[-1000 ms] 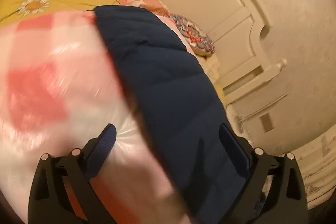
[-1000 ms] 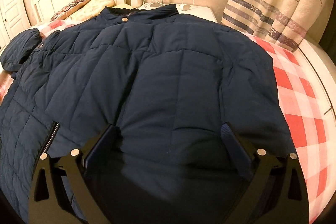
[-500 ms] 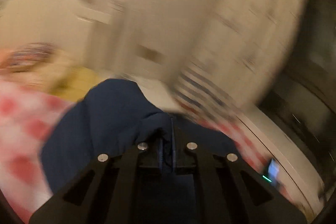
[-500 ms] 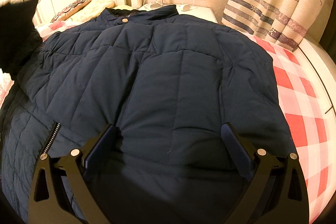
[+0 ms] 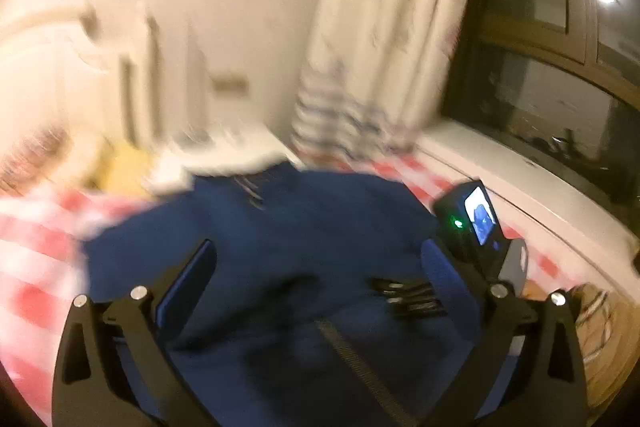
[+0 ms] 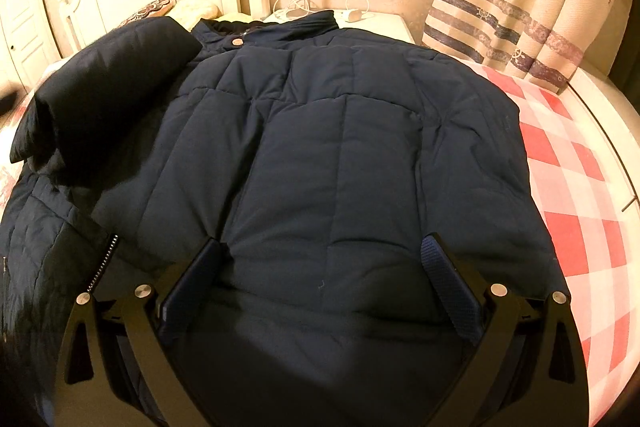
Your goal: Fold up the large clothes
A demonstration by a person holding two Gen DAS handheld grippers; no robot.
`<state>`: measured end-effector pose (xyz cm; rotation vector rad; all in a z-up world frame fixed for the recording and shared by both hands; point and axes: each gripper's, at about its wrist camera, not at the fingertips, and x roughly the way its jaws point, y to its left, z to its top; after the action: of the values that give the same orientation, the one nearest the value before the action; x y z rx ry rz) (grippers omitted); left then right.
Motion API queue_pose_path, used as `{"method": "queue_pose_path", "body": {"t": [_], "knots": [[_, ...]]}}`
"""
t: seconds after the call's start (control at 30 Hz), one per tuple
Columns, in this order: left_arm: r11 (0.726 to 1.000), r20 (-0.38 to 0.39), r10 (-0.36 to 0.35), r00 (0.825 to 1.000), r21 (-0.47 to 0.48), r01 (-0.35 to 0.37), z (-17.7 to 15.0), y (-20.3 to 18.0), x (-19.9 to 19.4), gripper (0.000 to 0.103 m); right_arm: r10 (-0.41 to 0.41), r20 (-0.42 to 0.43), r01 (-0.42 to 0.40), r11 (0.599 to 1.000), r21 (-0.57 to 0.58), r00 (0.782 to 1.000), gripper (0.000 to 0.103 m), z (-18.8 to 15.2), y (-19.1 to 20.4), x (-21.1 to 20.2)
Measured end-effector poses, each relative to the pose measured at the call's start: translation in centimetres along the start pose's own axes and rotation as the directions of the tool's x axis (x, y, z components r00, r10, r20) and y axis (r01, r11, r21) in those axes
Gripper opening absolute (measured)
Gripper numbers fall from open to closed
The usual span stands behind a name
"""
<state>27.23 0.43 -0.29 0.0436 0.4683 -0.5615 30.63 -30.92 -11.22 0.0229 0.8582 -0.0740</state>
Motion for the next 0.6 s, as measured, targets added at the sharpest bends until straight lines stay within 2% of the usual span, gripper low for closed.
{"method": "queue_pose_path", "body": {"t": [0.03,0.07,0.13,0.17,0.2,0.23,0.27,0.3,0.37,0.43,0.47,0.53,0.6], "knots": [[0.998,0.011,0.059,0.998,-0.017,-0.059,-0.4,1.3,-1.2,0.101,-0.002,0.000,0.002,1.000,-0.001,1.000,0.097,0.0,0.0,0.0],[0.986,-0.009,0.150,0.989,-0.078,-0.150,-1.2,3.8,-2.0,0.101,-0.003,-0.001,0.003,1.000,-0.002,1.000,0.097,0.0,0.0,0.0],[0.940,-0.078,0.248,0.966,-0.220,-0.259,-3.1,8.1,-2.5,0.100,-0.012,0.000,0.012,1.000,-0.008,1.000,0.097,0.0,0.1,0.0],[0.897,-0.134,0.282,0.950,-0.314,-0.311,-4.6,10.7,-2.7,0.089,-0.017,0.000,0.017,1.000,-0.011,1.000,0.097,0.0,0.2,0.0],[0.865,-0.179,0.295,0.939,-0.367,-0.342,-5.7,12.3,-2.7,0.079,-0.022,0.001,0.022,1.000,-0.014,1.000,0.097,0.0,0.2,0.0],[0.839,-0.223,0.307,0.925,-0.395,-0.374,-6.7,13.4,-2.4,0.077,-0.027,0.002,0.027,1.000,-0.016,1.000,0.097,0.0,0.3,0.0],[0.827,-0.246,0.317,0.916,-0.401,-0.393,-7.3,14.0,-2.0,0.077,-0.032,0.002,0.032,0.999,-0.020,0.999,0.097,0.0,0.3,0.0],[0.822,-0.267,0.322,0.908,-0.398,-0.408,-7.9,14.3,-1.5,0.076,-0.036,0.003,0.036,0.999,-0.022,0.999,0.097,0.0,0.3,0.0],[0.833,-0.304,0.313,0.900,-0.367,-0.414,-8.9,14.2,0.0,0.077,-0.041,0.005,0.041,0.999,-0.025,0.999,0.097,0.0,0.4,0.0],[0.839,-0.400,0.315,0.861,-0.307,-0.449,-10.2,14.0,2.2,0.077,-0.045,0.009,0.046,0.999,-0.027,0.999,0.097,0.0,0.3,-0.1],[0.841,-0.414,0.324,0.851,-0.286,-0.460,-10.3,14.0,2.8,0.077,-0.047,0.013,0.047,0.999,-0.026,0.999,0.097,0.0,0.3,-0.1],[0.835,-0.419,0.333,0.845,-0.286,-0.471,-10.6,14.5,3.3,0.078,-0.056,0.028,0.057,0.998,-0.022,0.998,0.097,-0.1,0.3,-0.5],[0.835,-0.405,0.313,0.859,-0.314,-0.452,-10.8,15.1,3.0,0.081,-0.121,0.105,0.125,0.992,-0.034,0.987,0.097,-0.4,0.9,-1.9]]}}
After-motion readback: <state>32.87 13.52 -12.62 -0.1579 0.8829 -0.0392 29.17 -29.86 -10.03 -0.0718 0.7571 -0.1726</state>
